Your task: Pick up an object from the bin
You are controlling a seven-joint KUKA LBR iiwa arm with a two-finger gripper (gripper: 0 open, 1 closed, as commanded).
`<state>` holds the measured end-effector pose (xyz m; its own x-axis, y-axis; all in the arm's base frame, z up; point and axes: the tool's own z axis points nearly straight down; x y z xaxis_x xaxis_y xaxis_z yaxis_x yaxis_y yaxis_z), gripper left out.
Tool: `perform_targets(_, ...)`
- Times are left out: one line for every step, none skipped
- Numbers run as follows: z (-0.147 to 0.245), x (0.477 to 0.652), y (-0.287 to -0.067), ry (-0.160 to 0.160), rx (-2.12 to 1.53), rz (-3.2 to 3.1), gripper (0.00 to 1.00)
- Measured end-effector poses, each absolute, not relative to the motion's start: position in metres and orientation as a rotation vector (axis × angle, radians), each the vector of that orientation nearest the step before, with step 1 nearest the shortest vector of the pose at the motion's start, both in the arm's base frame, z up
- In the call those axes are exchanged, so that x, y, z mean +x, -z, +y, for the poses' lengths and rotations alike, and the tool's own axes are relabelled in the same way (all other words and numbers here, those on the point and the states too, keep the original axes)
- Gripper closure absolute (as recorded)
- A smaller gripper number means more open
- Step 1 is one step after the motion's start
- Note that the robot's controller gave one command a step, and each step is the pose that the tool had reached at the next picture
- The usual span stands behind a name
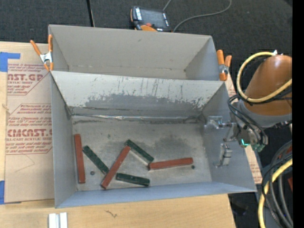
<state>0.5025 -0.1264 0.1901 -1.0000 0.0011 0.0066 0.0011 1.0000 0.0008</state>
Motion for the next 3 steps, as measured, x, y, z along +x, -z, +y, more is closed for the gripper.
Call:
perform_targets(-0.072,0.509,-0.073,0.006,0.208,-3.128,0.0)
perform_targets(-0.075,0.511,-0.077,0.0,0.203,-3.135,1.0)
perform_targets(-0.09,0.51,-0.207,-0.004,0.165,-3.146,1.0)
